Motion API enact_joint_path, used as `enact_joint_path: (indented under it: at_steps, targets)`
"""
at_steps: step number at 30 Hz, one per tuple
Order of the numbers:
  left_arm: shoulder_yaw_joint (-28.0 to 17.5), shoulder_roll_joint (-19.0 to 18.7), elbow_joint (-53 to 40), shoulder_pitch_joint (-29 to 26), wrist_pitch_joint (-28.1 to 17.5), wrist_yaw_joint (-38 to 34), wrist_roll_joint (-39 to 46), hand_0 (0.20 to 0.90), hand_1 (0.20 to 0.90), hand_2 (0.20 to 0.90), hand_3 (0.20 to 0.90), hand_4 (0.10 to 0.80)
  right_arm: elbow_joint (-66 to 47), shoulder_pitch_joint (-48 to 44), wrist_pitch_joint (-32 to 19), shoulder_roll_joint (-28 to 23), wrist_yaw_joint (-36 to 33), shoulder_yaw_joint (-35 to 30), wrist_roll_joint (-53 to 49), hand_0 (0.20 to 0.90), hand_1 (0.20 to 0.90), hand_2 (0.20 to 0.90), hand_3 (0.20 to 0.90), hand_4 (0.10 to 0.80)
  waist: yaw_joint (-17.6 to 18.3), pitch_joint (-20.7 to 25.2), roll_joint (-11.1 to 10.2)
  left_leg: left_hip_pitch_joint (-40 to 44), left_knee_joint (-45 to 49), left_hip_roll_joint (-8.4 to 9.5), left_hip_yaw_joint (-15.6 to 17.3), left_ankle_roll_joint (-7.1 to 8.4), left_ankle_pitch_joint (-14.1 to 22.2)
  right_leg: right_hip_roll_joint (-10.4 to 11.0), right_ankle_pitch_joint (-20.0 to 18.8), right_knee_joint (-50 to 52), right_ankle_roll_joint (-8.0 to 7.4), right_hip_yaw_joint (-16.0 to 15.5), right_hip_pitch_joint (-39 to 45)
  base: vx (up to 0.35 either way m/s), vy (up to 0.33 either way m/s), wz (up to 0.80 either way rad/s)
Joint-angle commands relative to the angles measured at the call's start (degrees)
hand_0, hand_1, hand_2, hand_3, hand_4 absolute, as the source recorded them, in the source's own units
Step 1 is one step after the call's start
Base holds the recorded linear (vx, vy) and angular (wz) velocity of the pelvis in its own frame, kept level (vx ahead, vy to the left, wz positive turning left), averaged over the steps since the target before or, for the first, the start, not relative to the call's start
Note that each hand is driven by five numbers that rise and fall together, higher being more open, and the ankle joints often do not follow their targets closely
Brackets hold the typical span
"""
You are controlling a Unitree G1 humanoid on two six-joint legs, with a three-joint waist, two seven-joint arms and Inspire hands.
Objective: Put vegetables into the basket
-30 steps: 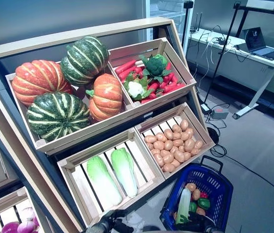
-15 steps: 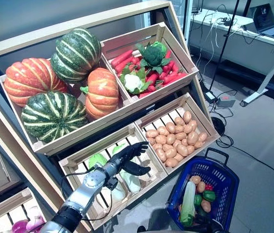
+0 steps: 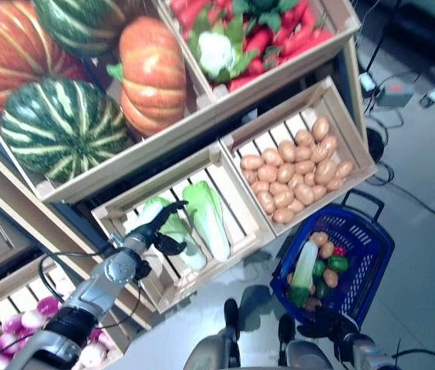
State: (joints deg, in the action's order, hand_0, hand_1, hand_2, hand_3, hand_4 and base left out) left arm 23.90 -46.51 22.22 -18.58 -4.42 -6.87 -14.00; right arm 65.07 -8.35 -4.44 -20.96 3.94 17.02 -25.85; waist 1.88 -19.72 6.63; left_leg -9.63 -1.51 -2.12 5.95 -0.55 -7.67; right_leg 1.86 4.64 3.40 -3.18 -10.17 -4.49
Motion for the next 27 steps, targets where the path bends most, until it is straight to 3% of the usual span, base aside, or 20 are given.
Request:
enact_joint_path:
  at_steps: [1, 5, 9, 13, 20, 27]
  targets:
    - [-3.1, -3.5, -2.2, -7.9, -3.1, -9.3, -8.6, 0.9, 0.9, 0.9, 0.9, 0.8, -3.0, 0.5, -3.3, -1.6, 0.7, 1.9, -4.2, 0.9, 0.9, 0.9, 0.9, 0.8, 0.5, -0.8, -1.9, -4.9, 10.4, 1.22, 0.9, 2.9, 7.3, 2.6, -1.9, 5.1, 1.88, -0.5, -7.3, -0.163, -0.012, -0.01]
    - [1.4, -5.8, 0.1, -14.2, -0.2, -15.5, -17.8, 0.9, 0.9, 0.9, 0.9, 0.8, -5.4, -2.6, -4.2, -2.2, 0.3, 2.7, -7.6, 0.9, 0.9, 0.9, 0.9, 0.8, 0.9, -4.1, -2.6, -12.5, 16.4, 1.31, 0.9, 2.36, 8.2, 2.9, -1.3, 11.5, 2.22, 0.0, -15.3, -0.176, -0.008, 0.03]
    - [6.6, -7.1, 1.3, -19.1, 1.1, -16.9, -24.6, 0.9, 0.9, 0.9, 0.9, 0.8, -7.0, -4.7, -4.4, -2.6, 0.7, 3.0, -8.0, 0.9, 0.9, 0.9, 0.9, 0.8, 1.5, -5.9, -2.9, -15.8, 18.5, 1.13, 1.7, 2.18, 8.6, 2.8, -1.0, 14.2, 2.01, 1.1, -19.1, -0.072, 0.008, 0.0]
    - [10.1, -7.9, 1.7, -23.5, 2.8, -16.5, -26.3, 0.9, 0.9, 0.9, 0.9, 0.8, -8.7, -6.9, -4.1, -2.8, -0.5, 4.3, -8.4, 0.9, 0.9, 0.9, 0.9, 0.8, 1.6, -7.4, -3.2, -18.4, 19.6, 1.26, 2.1, 1.99, 8.6, 2.7, -0.9, 15.9, 1.83, 1.8, -22.0, -0.063, -0.003, -0.05]
    - [14.1, -9.6, 2.5, -27.1, 3.6, -19.2, -32.7, 0.9, 0.9, 0.9, 0.9, 0.8, -8.6, -10.0, -3.4, -3.4, -1.7, 3.7, -8.2, 0.9, 0.9, 0.9, 0.9, 0.8, 2.2, -9.7, -3.5, -22.8, 22.7, 0.61, 2.6, 2.29, 8.6, 2.6, -0.9, 19.1, 1.87, 2.7, -26.6, -0.029, -0.002, -0.01]
    - [18.6, -11.4, 4.1, -29.1, 2.7, -16.1, -33.2, 0.9, 0.9, 0.9, 0.9, 0.8, -7.8, -11.4, -3.2, -4.2, -1.1, 3.2, -8.5, 0.9, 0.9, 0.9, 0.9, 0.8, 2.7, -10.1, -3.5, -25.3, 25.0, -0.09, 3.2, 2.48, 9.2, 2.4, -0.4, 21.4, 2.19, 3.2, -29.2, -0.002, 0.01, 0.0]
